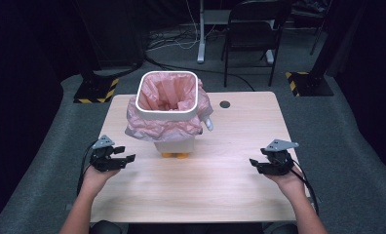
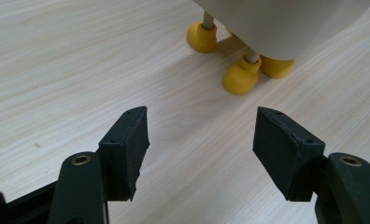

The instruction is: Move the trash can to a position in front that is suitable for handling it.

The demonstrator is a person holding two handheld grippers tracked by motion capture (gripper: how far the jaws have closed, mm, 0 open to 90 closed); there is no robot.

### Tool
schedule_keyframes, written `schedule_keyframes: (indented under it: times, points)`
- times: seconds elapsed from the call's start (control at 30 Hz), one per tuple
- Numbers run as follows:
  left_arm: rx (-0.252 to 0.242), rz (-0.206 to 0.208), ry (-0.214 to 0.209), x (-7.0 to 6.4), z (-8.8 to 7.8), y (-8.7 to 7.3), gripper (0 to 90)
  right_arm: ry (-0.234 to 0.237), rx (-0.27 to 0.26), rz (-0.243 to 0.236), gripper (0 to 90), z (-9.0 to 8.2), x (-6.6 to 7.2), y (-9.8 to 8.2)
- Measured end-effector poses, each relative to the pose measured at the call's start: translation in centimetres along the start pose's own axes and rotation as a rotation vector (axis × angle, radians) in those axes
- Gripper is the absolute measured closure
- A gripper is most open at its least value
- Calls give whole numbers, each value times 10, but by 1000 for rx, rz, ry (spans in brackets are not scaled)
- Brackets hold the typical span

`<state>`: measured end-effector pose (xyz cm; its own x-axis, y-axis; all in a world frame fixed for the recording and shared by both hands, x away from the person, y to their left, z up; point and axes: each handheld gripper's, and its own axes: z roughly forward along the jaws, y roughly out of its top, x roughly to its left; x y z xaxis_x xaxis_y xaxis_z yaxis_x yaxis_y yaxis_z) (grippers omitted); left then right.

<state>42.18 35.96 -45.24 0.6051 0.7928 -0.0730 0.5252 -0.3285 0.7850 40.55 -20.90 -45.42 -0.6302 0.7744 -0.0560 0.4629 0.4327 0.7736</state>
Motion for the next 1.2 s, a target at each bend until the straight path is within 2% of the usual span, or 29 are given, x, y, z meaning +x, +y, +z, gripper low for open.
schedule_keyframes:
  times: [0.17, 0.27, 0.43, 0.57, 0.67, 0.83, 0.97, 1.03, 1.1, 1.13, 1.2]
  points:
    - [-5, 20, -13, 0, -4, 9, 391, -1, 0, -8, 377, 0, 3, 5]
    - [-20, 27, -4, 0, -8, 16, 391, 3, 3, -8, 375, 0, 5, 9]
    - [-61, -5, 1, 3, -12, 28, 391, 36, -21, 10, 383, 0, 5, 19]
    - [-61, -20, -32, 4, -11, 38, 385, 70, -37, 18, 388, 0, 6, 29]
    - [-53, -9, -38, 4, -9, 43, 380, 72, -41, 6, 394, 0, 7, 34]
    - [-57, 0, -42, 2, -8, 50, 371, 55, -57, -41, 394, 0, 14, 48]
    - [-73, -2, -69, 2, -10, 55, 383, 39, -65, -70, 352, 2, 18, 56]
    - [-87, -9, -64, 2, -12, 57, 383, 18, -95, -89, 324, 2, 21, 59]
    - [-96, -14, -63, 2, -13, 59, 386, 7, -131, -122, 355, 1, 24, 61]
    - [-104, -14, -59, 2, -13, 60, 390, 15, -147, -125, 366, 2, 25, 62]
    - [-119, -18, -61, 2, -14, 62, 392, 35, -139, -97, 368, 4, 25, 66]
